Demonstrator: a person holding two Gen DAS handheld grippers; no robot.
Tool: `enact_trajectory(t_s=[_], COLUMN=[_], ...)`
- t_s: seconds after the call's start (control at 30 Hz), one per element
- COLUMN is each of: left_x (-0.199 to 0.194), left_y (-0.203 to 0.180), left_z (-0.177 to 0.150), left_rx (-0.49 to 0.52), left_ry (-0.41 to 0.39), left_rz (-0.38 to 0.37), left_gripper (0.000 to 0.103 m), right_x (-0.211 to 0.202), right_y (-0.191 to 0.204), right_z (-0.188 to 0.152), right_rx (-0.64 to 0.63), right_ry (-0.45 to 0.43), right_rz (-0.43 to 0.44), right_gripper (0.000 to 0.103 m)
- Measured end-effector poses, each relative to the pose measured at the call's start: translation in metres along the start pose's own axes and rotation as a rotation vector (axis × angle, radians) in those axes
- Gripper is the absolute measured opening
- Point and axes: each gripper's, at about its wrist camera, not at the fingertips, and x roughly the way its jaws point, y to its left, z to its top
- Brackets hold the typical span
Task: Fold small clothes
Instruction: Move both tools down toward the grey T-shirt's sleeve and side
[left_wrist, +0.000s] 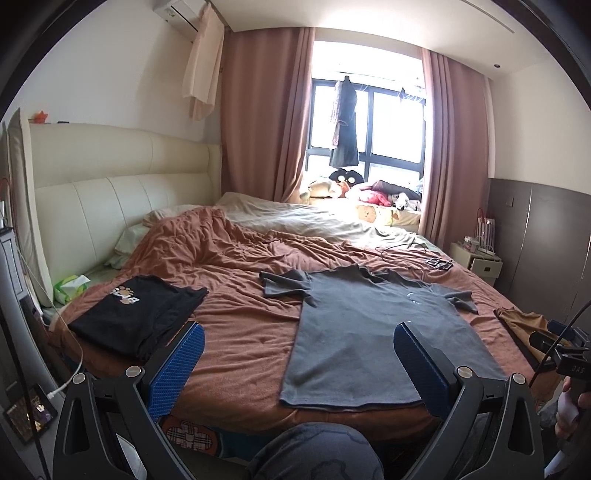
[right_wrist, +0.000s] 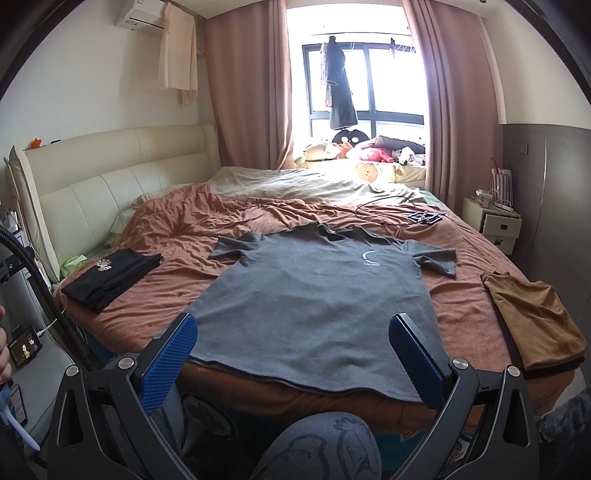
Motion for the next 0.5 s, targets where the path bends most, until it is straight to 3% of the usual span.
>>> enact_trajectory(t_s=[0.5], left_x=[0.086], left_y=[0.024], left_z=[0.021], left_rx=[-0.005], left_ry=[0.063], left_rz=[0.011], left_gripper=[0.103], right_x=[0.08], right_y=[0.001], right_z=[0.038], right_rx=[-0.009], right_ry=[0.039], right_rz=[-0.019], right_gripper=[0.103])
